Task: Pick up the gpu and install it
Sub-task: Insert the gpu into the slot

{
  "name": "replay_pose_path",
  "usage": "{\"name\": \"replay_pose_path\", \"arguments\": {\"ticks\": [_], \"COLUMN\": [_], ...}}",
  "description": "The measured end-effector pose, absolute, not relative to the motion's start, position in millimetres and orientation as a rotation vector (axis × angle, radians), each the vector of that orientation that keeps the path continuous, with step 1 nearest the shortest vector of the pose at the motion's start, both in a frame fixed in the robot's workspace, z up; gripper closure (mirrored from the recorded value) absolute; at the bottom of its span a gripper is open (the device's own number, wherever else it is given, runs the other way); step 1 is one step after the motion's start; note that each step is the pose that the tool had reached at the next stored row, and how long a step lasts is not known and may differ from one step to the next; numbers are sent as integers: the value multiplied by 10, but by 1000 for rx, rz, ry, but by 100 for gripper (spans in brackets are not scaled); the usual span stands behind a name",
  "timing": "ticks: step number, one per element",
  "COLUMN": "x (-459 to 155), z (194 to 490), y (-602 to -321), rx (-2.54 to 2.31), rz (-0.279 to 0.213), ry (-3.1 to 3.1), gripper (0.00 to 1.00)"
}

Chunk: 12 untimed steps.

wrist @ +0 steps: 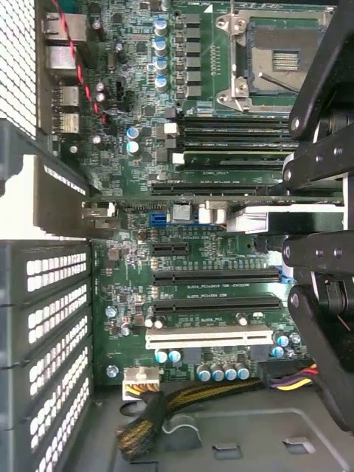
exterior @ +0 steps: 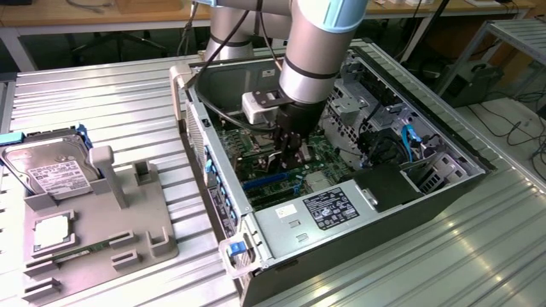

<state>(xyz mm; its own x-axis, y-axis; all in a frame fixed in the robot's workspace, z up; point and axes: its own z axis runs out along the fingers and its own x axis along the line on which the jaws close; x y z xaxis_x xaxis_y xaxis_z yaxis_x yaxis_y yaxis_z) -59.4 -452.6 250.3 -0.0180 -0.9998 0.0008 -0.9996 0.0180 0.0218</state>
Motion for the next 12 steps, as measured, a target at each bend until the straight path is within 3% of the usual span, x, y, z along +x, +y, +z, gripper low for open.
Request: {"name": "replay_pose_path", "arguments": {"ticks": [12], "x": [-673], "z": [2472], "y": [-4522], "rx": [2190], "rz": [-23], "ry": [-2230], "gripper": [73]}}
